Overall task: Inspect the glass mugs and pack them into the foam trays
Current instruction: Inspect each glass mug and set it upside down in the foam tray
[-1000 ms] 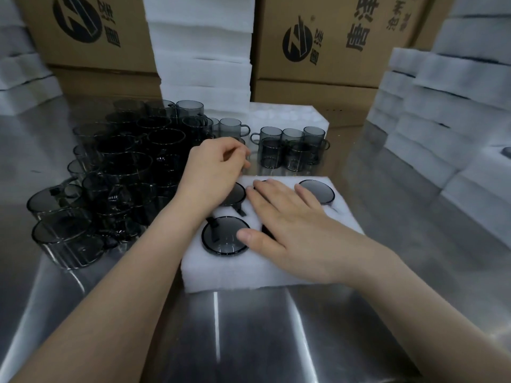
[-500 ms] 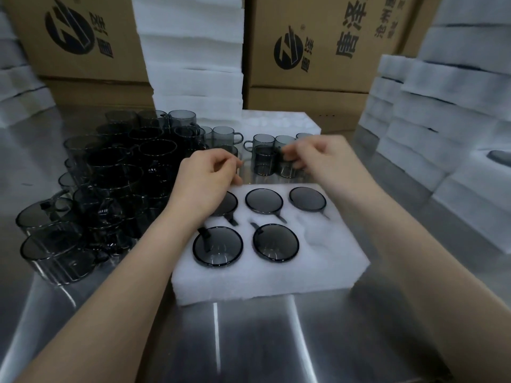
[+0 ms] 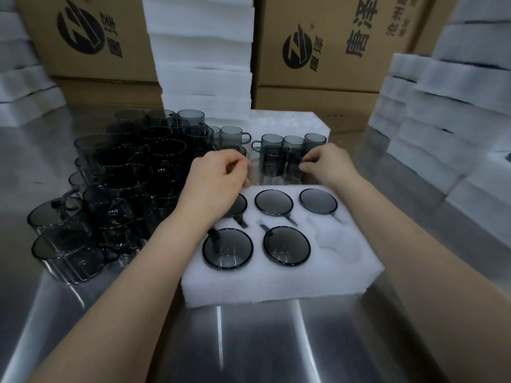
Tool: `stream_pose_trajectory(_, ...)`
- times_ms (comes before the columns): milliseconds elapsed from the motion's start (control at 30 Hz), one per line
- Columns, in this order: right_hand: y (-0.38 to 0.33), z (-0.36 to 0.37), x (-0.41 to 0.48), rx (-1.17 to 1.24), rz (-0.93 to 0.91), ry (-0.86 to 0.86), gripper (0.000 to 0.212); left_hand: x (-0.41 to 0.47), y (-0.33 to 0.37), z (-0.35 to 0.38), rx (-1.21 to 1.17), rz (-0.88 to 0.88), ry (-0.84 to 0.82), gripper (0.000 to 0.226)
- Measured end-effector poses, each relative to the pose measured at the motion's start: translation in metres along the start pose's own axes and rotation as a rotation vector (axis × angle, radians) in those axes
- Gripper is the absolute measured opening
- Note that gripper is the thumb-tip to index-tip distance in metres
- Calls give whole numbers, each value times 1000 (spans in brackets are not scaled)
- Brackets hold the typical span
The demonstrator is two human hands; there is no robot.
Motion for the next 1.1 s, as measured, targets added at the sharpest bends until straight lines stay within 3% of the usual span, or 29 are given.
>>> stream_pose_trajectory(100, -16, -24, -17, 116, -85, 126, 1, 0, 1, 3, 43, 11, -9, 16)
stream_pose_trajectory(167, -38, -35, -32, 260, -177, 166, 3, -1, 6, 4, 58, 47, -18, 25)
stream_pose_trajectory(333, -102, -28, -74, 526, -444, 22, 14, -3, 16, 7, -11, 117, -56, 68)
stream_pose_trajectory(400, -115, -20, -87, 570, -506, -39, 6, -4, 17, 6, -37, 120, -47, 71)
stream_pose_trajectory(500, -122, -10, -98, 617, -591, -114, 10, -6, 17, 1, -112, 109, 1, 64)
stream_pose_trajectory(600, -112, -13, -96, 664, -574, -40, 9, -6, 15, 0, -136, 99, 10, 61)
stream_pose_trajectory(700, -99, -16, -90, 671, -490, -8, 41, -7, 17, 0, -156, 117, -3, 61)
stream_pose_trajectory(767, -100, -8, -89, 695, -471, -117, 57, -8, 20, 2, -158, 143, -28, 60)
stream_pose_trajectory(867, -104, 3, -91, 799, -492, -237, 51, -8, 21, 4, -143, 163, -57, 60)
stream_pose_trajectory(1100, -96, 6, -88, 757, -369, -146, 41, -10, 31, 8, -50, 248, -75, 57)
Point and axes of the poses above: each hand's wrist, its own x-axis towards the middle knuckle, its own z-axis out of the palm, y = z × x, the point moved 10 cm from there along x, towards the middle knuckle, and after that the axes turned 8 degrees about -y, right-handed, at the moved point
